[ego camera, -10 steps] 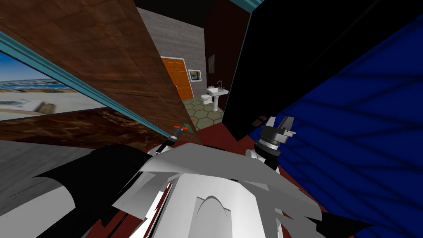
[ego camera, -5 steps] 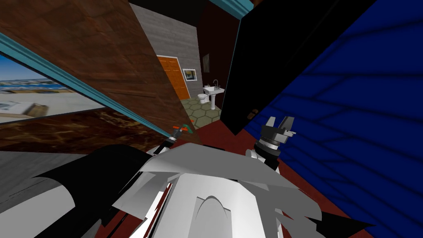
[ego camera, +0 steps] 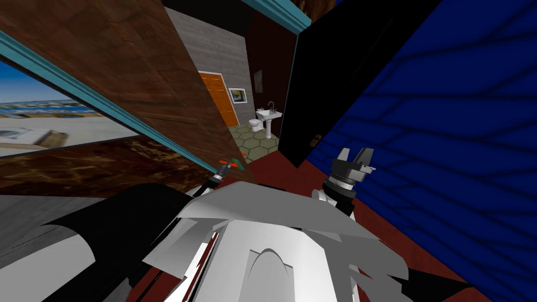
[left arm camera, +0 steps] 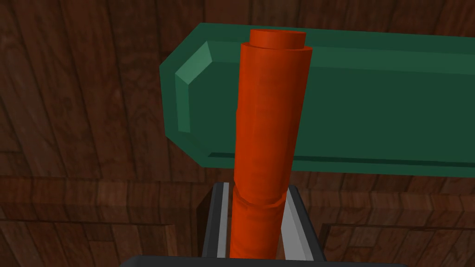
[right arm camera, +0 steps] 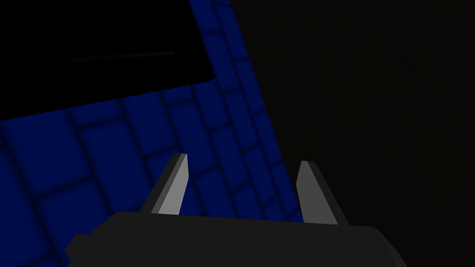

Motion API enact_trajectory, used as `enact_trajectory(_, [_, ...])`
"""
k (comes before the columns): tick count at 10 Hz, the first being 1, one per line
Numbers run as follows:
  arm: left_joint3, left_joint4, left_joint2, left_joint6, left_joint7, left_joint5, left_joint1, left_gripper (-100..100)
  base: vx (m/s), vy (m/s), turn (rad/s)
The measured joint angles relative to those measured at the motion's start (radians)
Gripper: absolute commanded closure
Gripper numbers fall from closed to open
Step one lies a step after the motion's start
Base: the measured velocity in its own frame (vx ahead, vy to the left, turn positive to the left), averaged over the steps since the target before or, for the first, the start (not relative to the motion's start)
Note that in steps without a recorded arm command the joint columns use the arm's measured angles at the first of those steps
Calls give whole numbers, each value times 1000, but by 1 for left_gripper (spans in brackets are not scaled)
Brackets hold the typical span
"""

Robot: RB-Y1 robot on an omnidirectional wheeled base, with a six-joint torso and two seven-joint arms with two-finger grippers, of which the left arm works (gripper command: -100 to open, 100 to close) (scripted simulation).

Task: Pull the door open

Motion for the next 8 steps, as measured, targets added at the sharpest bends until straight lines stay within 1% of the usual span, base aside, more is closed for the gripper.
enact_trajectory(4, [-11, 20, 15, -30, 20, -9, -8, 100, -227, 71, -167])
enact_trajectory(8, [-25, 43, 28, -58, 40, -19, -11, 100, -202, 63, -116])
